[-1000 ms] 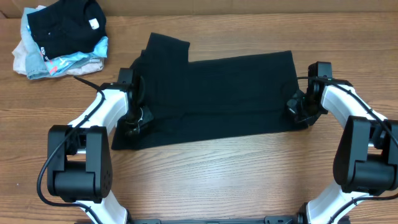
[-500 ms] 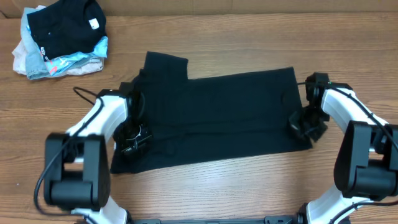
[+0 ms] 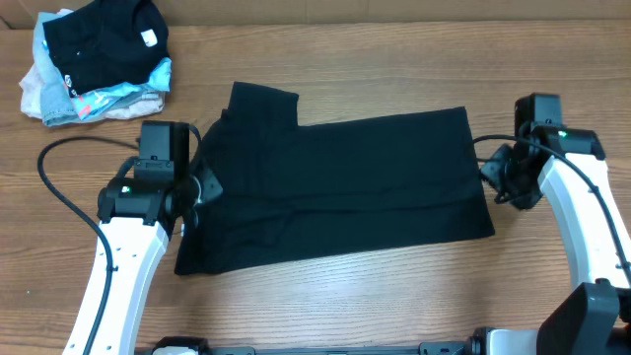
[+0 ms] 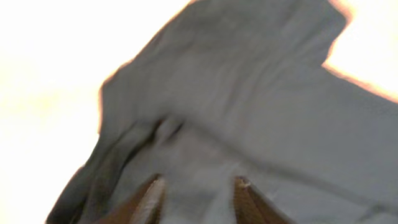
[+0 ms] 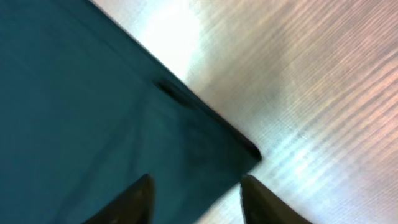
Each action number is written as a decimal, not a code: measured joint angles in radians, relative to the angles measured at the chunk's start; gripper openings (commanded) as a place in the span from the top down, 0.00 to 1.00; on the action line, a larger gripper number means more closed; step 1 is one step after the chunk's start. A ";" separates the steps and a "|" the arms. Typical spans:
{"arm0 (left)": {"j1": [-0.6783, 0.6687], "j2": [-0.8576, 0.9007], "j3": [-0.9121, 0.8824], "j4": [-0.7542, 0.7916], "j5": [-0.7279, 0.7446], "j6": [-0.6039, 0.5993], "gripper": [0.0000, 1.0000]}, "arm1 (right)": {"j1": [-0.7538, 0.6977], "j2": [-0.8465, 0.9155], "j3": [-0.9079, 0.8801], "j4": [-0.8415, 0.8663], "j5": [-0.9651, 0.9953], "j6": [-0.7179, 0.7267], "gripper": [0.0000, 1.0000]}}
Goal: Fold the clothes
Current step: 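Move both grippers to the folded shirt's upper left and right corners, then grasp the shirt's top corners with both grippers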
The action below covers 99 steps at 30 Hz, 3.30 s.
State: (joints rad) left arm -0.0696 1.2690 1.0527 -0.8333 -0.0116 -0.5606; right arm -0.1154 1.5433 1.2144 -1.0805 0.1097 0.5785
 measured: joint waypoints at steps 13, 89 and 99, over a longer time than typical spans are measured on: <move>0.000 0.197 0.014 0.468 0.193 0.340 0.14 | 0.000 0.000 0.042 0.460 -0.332 -0.148 0.00; 0.047 1.203 1.020 0.008 0.147 0.605 0.28 | 0.000 0.249 0.042 0.375 -0.417 -0.266 0.00; 0.048 1.199 1.001 0.042 0.135 0.616 0.76 | 0.000 0.249 0.042 0.599 -0.383 -0.327 0.00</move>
State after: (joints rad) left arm -0.0216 2.4683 2.0537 -0.7918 0.1238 0.0551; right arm -0.1154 1.7920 1.2568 -0.4816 -0.2737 0.2520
